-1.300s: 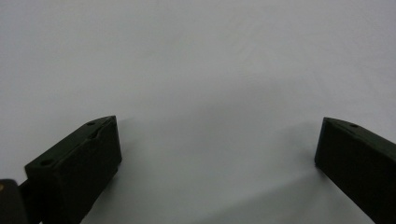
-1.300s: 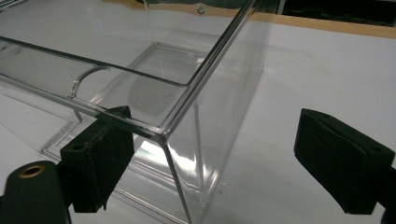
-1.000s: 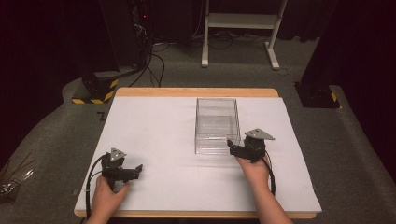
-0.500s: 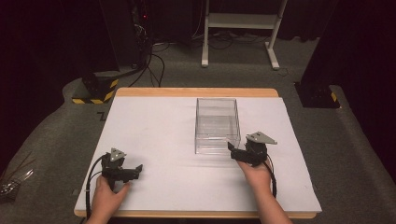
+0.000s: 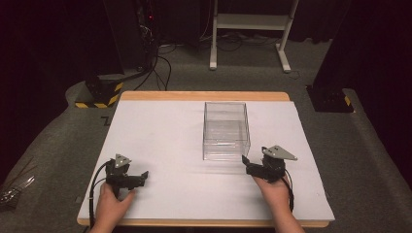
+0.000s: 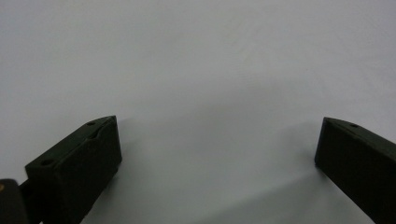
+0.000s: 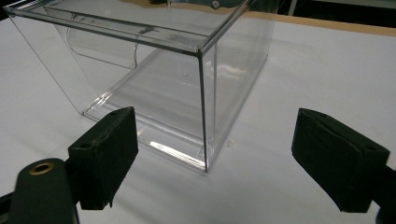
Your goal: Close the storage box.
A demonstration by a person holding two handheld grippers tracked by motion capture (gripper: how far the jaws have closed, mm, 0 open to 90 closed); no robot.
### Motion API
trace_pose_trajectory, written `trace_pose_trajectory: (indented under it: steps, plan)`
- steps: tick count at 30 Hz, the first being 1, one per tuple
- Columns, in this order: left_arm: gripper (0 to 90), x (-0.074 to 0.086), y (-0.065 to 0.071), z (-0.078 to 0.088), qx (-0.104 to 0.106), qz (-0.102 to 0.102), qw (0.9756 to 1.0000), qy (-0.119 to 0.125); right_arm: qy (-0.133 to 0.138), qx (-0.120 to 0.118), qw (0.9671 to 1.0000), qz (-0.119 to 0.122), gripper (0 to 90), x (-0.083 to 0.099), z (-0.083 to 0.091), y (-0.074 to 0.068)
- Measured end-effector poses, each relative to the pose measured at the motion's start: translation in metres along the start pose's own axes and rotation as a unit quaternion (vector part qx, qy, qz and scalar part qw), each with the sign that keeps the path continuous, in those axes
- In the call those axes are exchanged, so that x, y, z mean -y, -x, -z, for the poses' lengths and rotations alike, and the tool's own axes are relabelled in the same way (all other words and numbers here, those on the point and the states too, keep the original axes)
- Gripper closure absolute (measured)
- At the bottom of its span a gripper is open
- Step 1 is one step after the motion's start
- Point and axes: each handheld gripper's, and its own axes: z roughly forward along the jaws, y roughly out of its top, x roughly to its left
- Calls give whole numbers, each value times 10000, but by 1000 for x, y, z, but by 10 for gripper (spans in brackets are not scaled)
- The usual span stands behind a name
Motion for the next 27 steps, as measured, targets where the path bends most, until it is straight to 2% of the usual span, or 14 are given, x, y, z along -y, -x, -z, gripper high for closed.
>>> trace_pose_trajectory:
  steps: [7,11,17,22,24,27]
  plan:
    - [7,0,0,0,2,31,10000,18,-39,82,10000,-12,146,13,15,8]
    - [7,0,1,0,2,34,10000,20,-189,229,9995,-76,147,27,24,20]
    - [7,0,1,0,0,32,10000,20,-483,416,9979,-121,147,41,29,34]
    - [7,0,1,0,-2,32,10000,21,-856,509,9948,-206,151,55,24,42]
    - [7,0,1,0,-1,33,10000,18,-900,566,9942,-132,169,54,23,40]
    - [7,0,1,0,-5,28,10000,20,-1171,605,9912,137,193,54,17,35]
